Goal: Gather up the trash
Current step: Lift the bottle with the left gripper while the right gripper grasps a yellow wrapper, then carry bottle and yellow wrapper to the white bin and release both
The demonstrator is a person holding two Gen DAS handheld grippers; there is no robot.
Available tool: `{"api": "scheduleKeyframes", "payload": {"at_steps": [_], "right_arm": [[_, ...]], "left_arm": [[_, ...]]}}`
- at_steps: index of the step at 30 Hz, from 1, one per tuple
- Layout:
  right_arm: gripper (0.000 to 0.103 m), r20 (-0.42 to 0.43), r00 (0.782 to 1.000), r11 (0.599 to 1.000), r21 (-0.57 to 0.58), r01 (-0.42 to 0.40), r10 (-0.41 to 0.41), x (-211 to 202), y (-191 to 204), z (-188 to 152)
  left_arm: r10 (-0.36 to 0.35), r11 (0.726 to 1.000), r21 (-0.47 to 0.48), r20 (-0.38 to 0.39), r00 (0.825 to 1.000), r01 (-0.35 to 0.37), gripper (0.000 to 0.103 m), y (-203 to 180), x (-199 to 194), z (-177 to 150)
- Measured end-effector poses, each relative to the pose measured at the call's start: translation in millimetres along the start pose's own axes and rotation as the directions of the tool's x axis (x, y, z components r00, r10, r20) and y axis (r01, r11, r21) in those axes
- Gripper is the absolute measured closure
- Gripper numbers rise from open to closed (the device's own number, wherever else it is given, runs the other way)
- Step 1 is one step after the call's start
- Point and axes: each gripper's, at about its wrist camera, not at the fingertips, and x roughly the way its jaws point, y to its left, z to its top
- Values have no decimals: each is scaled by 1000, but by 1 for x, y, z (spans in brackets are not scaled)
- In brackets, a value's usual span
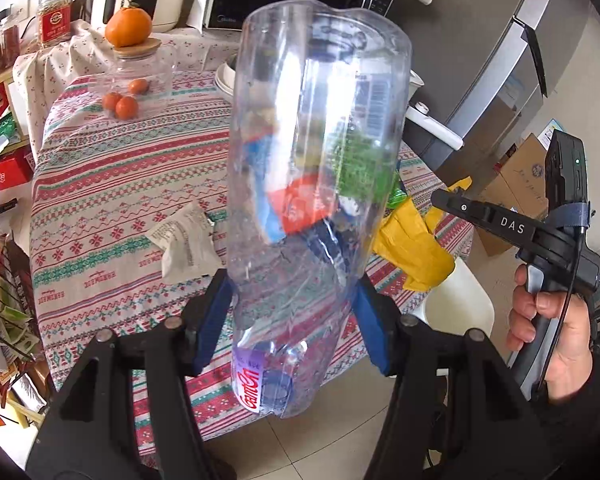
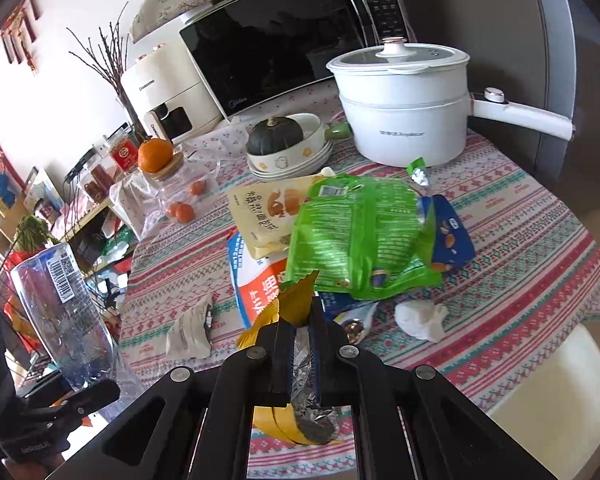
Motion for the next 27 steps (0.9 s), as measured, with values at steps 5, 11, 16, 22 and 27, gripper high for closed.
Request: {"api": "scheduleKeyframes", "payload": {"at_steps": [5, 11, 16, 22, 27], "right_arm": [[96, 6, 999, 999, 29, 44, -44, -26, -38, -2], [96, 18, 996, 994, 73, 83, -85, -56, -81, -7], [96, 12, 992, 987, 103, 127, -129, -73, -116, -15], [96, -19, 985, 972, 160, 172, -171, -89, -163, -30], [96, -51, 976, 953, 212, 216, -210, -99, -204, -45]], "left_arm": [[-54, 997, 54, -20, 998, 55, 42, -36, 14, 3], [-110, 986, 119, -44, 993, 115, 42, -85, 31, 4], [-159, 973, 156, -68, 985, 167, 42, -123, 46, 2], [-208, 955, 193, -105, 973, 225, 42, -167, 71, -2], [-259, 937, 204, -134, 957, 282, 41, -201, 94, -8]]}}
